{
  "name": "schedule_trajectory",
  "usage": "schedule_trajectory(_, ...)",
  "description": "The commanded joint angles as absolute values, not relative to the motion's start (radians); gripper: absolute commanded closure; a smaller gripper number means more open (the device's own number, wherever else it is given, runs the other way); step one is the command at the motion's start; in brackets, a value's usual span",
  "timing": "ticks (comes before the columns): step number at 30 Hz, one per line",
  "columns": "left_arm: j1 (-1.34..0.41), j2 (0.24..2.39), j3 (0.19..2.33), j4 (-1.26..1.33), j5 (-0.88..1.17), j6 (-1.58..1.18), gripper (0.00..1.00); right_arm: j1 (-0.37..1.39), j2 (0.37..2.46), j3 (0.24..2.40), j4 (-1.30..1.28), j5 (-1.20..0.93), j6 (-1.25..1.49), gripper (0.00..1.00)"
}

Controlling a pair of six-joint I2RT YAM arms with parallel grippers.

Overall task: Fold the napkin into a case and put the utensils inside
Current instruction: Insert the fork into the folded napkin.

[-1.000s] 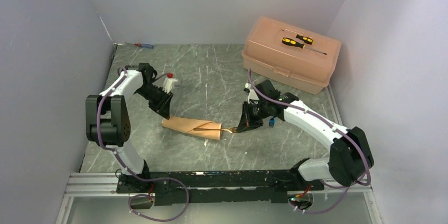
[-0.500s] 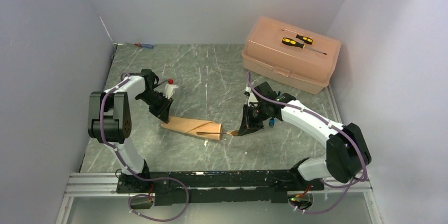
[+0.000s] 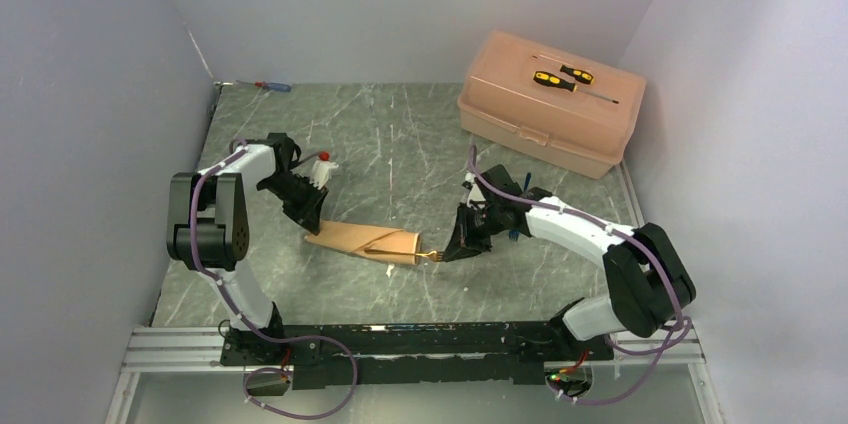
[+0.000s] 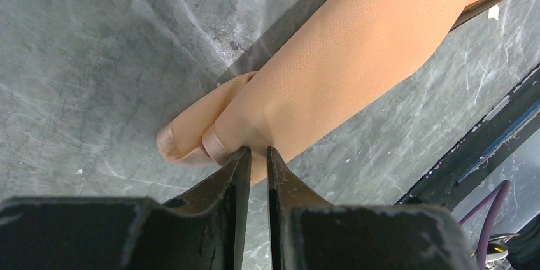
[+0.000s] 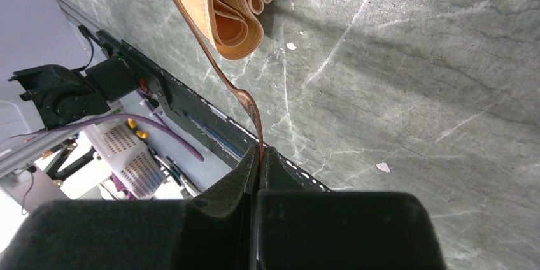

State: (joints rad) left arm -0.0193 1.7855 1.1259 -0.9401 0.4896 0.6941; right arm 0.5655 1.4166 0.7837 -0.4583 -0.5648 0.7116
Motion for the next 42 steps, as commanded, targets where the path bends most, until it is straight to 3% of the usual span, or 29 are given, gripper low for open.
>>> schedule_trajectory(1, -0.019, 1.805, 1.126, -0.949, 0.523, 0.725, 0.79, 0.545, 1.384, 0.74, -0.334, -0.611, 0.79, 1.0)
schedule_trajectory(21, -0.019, 1.808, 1.127, -0.987, 0.529, 0.756, 0.79, 0.468, 1.305, 0.63, -0.264, -0.63, 0.861, 1.0)
schedule_trajectory(42, -0.02, 1.804, 1.121, -1.005, 0.53, 0.776, 0.79, 0.583, 1.354, 0.753, -0.339, -0.518, 1.01, 1.0)
